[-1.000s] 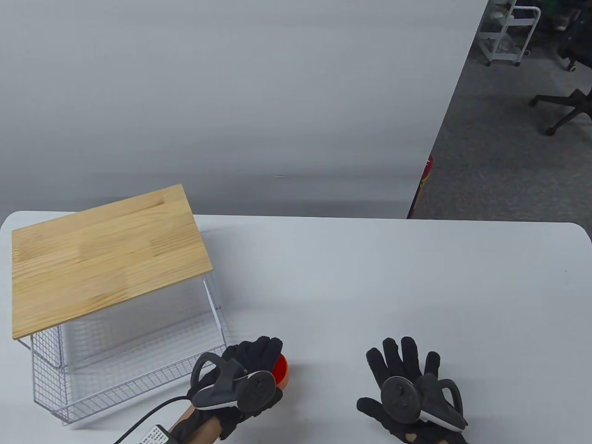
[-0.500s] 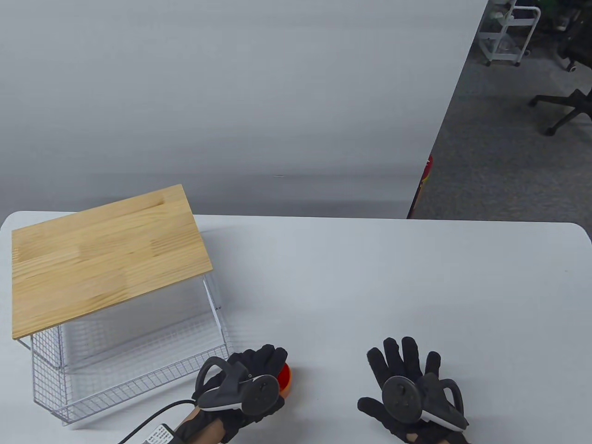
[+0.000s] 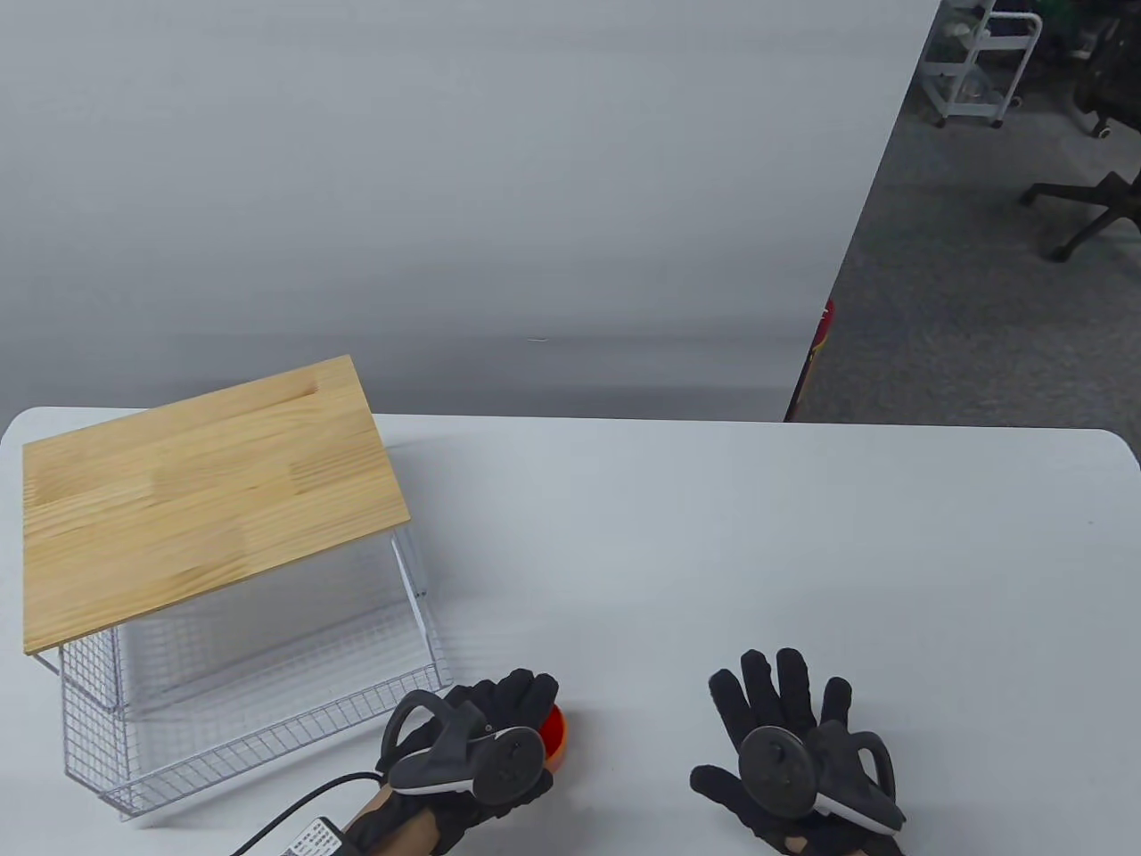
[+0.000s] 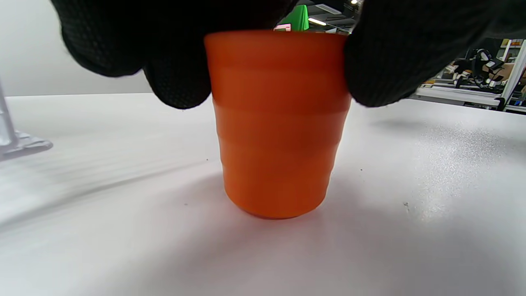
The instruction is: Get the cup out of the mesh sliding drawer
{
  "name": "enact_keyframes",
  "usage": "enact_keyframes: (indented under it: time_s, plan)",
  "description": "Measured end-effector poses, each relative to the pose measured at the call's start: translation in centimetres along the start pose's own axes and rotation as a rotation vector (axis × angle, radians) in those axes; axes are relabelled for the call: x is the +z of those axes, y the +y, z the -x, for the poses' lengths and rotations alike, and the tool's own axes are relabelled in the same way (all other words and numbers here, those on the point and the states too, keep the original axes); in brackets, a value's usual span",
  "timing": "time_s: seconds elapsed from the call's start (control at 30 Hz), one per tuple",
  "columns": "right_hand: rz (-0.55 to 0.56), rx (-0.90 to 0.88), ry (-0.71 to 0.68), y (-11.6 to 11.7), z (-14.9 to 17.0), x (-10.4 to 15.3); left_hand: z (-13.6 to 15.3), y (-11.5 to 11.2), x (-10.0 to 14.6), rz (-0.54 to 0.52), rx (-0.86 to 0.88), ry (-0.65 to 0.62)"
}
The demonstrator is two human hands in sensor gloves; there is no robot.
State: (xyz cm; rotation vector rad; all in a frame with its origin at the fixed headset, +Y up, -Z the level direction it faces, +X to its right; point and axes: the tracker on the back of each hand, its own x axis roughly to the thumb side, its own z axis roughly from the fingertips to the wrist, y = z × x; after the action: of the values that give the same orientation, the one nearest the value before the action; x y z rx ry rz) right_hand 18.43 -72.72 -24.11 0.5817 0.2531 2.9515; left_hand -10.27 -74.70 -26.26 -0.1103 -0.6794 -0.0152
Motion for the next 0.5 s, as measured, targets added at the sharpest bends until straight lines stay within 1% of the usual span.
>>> enact_keyframes:
  time_s: [0.27,0.5]
  plan:
    - [-0.007,0.006,0.0,0.0,-0.03,0.0,-0.02,-0.09,-0.17,-0.009,-0.017,-0.004]
    - [-0.015,0.01,0.002,0.06,-0.08,-0.03,-0.04,-0.12,-0.36,0.018,-0.006,-0.002]
